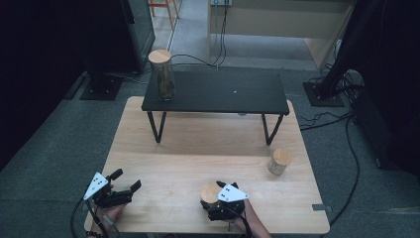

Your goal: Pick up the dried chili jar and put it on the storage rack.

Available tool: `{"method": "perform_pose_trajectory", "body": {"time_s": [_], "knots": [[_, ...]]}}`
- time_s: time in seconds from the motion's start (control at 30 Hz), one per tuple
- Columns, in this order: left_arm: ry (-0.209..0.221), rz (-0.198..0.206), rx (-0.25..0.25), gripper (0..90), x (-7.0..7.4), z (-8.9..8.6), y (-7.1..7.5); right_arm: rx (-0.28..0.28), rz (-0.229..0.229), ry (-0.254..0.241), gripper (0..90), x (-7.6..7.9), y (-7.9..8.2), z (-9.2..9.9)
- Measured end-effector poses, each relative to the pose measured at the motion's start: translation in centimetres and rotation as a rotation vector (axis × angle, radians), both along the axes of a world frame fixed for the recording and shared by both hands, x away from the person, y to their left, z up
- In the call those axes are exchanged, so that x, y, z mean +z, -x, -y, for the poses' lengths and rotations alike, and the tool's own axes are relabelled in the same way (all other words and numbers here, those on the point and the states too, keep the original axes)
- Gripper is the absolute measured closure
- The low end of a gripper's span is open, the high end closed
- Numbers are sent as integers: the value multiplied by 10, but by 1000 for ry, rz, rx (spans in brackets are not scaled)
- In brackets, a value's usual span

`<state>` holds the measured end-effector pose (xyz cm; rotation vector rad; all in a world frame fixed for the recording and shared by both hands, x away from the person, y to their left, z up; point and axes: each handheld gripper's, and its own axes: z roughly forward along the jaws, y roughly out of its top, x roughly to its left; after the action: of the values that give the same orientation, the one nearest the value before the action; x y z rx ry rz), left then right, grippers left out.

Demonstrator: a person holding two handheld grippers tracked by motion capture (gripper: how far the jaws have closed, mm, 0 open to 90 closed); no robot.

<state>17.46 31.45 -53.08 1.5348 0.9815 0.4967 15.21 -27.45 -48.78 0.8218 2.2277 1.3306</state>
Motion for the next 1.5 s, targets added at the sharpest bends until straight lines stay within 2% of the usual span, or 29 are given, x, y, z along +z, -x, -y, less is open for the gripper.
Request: {"method": "perform_pose_trajectory", "body": {"time_s": [0.17,0.37,1.0,1.5], "knots": [[1,-2,1,6,0,0,0,-2,0,5,155,1,0,0],[5,-3,3,6,0,0,0,0,5,-2,243,0,2,-1],[7,-2,3,6,0,-1,0,-14,12,0,257,5,4,2],[4,-3,4,6,0,0,0,0,11,17,257,24,4,1]]}}
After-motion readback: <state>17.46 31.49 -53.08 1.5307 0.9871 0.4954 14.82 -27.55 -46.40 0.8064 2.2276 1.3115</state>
